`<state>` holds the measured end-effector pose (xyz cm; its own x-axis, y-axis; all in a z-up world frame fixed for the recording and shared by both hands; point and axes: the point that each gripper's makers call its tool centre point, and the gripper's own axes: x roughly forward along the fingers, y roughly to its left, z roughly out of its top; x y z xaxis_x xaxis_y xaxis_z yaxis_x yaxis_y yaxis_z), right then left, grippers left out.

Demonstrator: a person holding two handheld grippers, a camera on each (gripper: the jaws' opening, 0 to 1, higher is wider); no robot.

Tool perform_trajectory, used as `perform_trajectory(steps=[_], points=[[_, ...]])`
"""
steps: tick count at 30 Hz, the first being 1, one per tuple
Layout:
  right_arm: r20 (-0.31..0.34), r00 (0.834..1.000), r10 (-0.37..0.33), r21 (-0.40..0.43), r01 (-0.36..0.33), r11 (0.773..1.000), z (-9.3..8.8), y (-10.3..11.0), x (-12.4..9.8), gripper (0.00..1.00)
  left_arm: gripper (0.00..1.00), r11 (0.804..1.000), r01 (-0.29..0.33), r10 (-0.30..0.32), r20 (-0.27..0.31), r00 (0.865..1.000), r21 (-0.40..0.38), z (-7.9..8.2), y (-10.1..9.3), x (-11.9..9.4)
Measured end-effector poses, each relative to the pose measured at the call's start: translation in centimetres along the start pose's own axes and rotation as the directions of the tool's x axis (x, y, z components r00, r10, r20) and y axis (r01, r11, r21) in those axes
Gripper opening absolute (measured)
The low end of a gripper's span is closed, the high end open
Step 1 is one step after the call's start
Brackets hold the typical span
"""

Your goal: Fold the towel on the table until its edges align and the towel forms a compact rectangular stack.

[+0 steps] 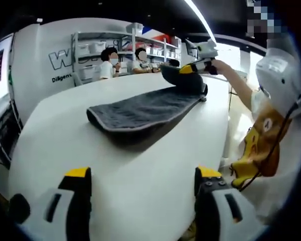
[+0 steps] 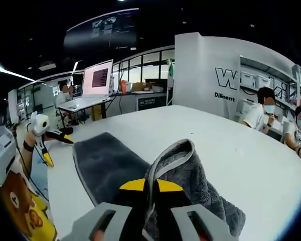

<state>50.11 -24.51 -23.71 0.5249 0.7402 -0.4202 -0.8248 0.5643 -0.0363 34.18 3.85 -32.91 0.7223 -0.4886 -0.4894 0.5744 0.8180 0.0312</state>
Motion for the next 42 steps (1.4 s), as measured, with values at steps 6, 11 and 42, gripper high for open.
perform_trajectory(steps=[6,11,42], points=[[0.001,0.999,0.038,-0.006,-0.038,0.999,0.3,1.1,1.3,0.06,0.89,1.000,0.000,0.000,0.004,1.000,0.003,0.2,0.0,0.0],[0.005,0.998,0.067,-0.007,-0.067,0.998,0.6,2.0,2.4,0.06,0.89,1.000,0.003,-0.003,0.003,1.000,0.007,0.3,0.0,0.0],[0.012,0.979,0.202,-0.027,-0.202,0.979,2.3,7.0,7.6,0.06,0.89,1.000,-0.014,0.014,-0.002,1.000,0.008,0.4,-0.3,-0.4]])
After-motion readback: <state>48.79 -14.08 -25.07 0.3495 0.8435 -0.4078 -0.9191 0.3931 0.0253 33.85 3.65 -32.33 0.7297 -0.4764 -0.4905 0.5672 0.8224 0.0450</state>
